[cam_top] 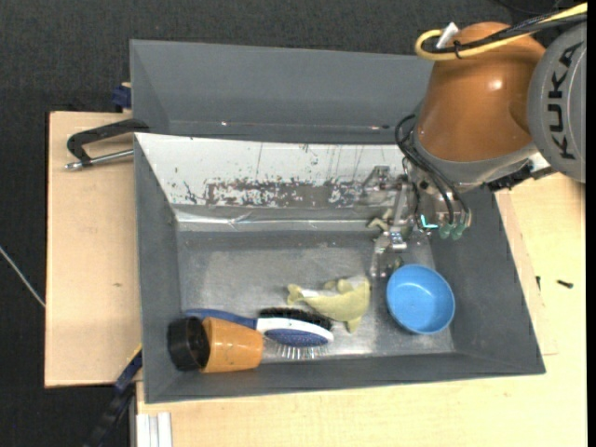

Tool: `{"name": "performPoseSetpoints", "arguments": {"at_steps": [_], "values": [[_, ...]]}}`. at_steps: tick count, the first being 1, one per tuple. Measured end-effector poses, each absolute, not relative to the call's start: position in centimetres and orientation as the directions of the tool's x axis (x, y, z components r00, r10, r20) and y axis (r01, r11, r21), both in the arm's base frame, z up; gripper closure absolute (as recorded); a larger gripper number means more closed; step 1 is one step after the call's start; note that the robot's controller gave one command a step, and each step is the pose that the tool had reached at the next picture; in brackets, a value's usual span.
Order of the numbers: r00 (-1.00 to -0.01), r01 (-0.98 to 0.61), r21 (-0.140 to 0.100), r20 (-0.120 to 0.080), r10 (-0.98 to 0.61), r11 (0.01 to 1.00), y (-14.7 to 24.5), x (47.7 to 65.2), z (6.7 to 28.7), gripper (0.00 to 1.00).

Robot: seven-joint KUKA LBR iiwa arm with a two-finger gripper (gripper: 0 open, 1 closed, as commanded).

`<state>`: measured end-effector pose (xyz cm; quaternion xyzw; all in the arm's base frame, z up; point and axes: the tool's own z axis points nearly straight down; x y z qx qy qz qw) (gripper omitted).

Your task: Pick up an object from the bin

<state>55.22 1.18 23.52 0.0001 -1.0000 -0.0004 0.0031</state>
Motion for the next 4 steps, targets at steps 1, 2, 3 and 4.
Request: {"name": "performPoseSetpoints", "arguments": {"at_steps": [1, 2, 3, 4], "values": [[-0.977, -0.212, 0.0, -0.005, -0.212, 0.977, 6.2, 52.3, 7.0, 0.0], [-0.998, -0.057, 0.001, -0.012, -0.057, 0.998, 4.6, 58.6, 10.3, 0.0], [-0.997, 0.077, 0.003, -0.007, 0.077, 0.997, 6.1, 60.0, 10.4, 0.0], [-0.982, 0.191, 0.001, -0.004, 0.191, 0.982, 8.9, 60.0, 7.3, 0.0]]}}
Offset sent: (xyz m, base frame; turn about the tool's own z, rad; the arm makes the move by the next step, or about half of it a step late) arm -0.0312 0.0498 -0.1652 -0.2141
